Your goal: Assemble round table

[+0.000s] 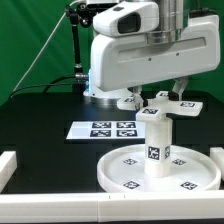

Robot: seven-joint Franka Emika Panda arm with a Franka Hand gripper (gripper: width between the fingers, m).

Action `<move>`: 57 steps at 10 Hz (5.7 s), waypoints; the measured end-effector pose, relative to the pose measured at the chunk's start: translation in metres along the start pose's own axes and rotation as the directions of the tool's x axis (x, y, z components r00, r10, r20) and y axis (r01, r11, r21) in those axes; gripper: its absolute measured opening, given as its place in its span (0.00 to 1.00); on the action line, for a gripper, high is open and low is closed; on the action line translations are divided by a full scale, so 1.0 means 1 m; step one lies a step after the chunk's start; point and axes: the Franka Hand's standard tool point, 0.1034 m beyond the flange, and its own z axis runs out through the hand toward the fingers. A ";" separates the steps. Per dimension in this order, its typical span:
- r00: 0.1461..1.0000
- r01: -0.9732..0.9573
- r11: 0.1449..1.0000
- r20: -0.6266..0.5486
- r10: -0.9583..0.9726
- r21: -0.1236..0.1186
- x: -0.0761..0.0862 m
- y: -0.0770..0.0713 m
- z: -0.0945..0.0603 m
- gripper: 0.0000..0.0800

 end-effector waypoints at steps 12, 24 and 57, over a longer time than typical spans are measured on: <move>1.000 -0.010 1.000 -0.012 0.010 0.003 0.001 0.006 0.006 0.55; 0.491 -0.868 0.490 -0.002 0.871 0.080 0.004 -0.001 0.007 0.55; 0.437 -0.878 0.437 -0.047 0.898 0.194 0.019 -0.015 -0.014 0.81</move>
Offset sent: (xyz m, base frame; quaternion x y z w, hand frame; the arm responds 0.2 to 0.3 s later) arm -0.0032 0.0020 -0.0085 0.0019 0.0053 -0.0043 1.0000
